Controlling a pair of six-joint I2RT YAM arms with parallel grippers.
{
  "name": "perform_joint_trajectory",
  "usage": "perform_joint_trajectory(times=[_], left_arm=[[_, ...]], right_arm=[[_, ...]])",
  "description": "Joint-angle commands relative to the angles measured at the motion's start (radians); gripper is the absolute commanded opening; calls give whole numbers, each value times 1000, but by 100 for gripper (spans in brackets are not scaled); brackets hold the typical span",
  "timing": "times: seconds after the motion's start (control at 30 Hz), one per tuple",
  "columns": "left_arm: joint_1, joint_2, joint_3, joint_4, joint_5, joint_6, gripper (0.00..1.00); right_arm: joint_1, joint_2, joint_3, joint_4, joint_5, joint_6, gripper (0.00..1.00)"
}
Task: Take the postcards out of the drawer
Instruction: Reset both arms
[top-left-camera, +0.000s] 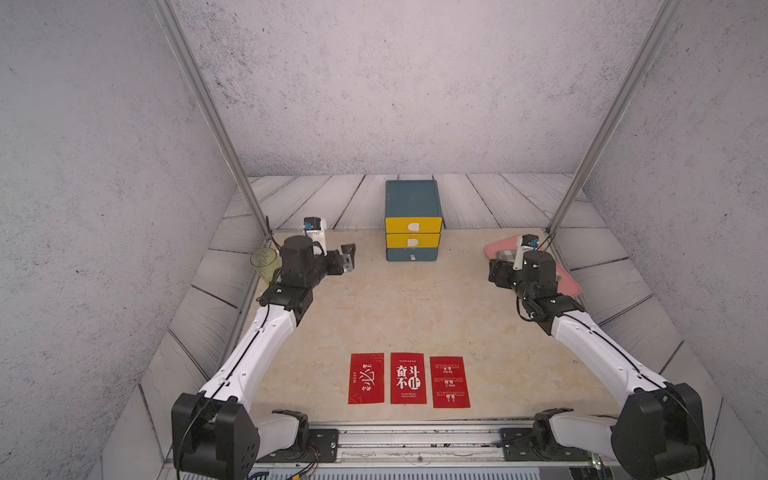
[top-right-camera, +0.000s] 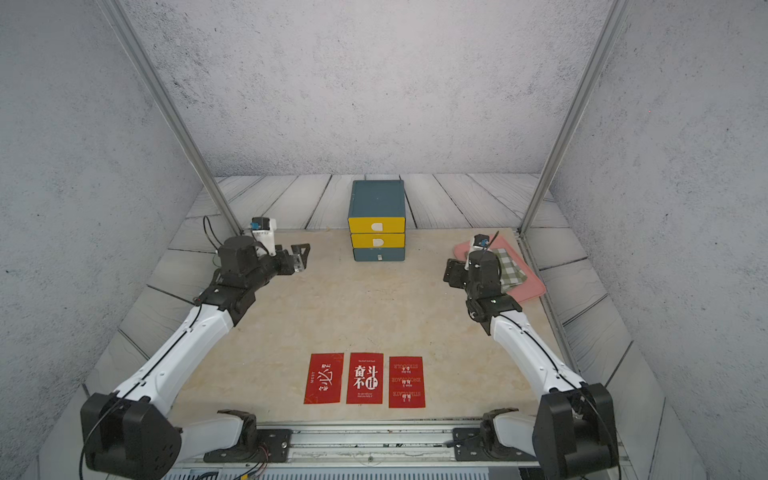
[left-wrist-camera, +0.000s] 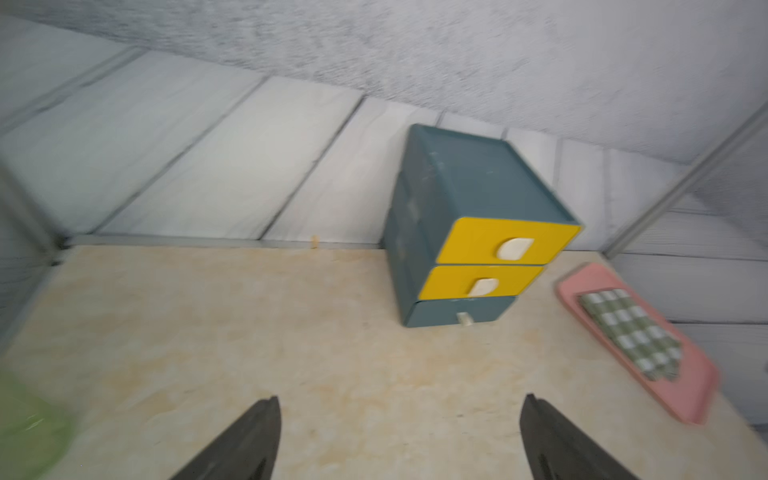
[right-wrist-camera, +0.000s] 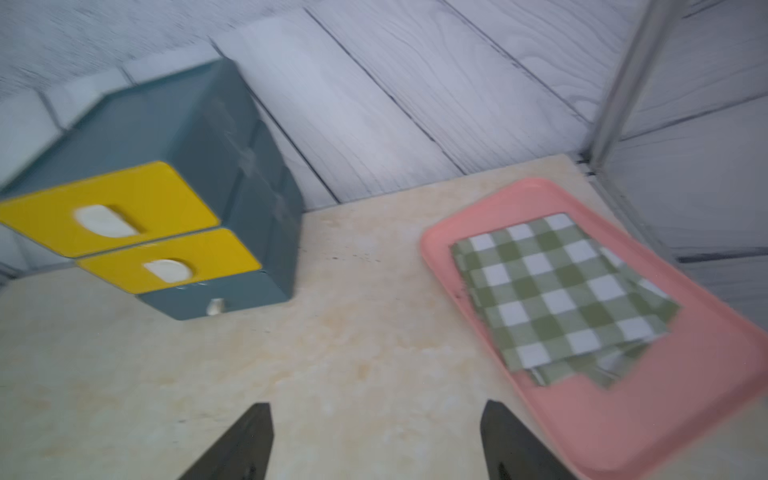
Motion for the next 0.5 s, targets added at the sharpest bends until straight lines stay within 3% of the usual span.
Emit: perform_joint_trajectory(times=[0.0,0.07,0.17,0.23,0.27,0.47], left_arm=[[32,-44,-204,143,-236,160,96],[55,-62,-327,275,-301,179,96],[129,-24,-437,413,-292,161,96],[180,59,-464,504,-265,142,96],[192,90,-466,530,-240,142,96],[219,340,-505,867,-147,184,96]], right_arm=[[-50,52,-86,17,64,-168,91],[-69,104,-128,109,54,-162,95],[-78,187,-217,332,50,-184,100],[-86,251,-235,426,95,-187,99],[-94,252,-210,362,95,-185,99],[-137,286,-423,806,103,-185,99]])
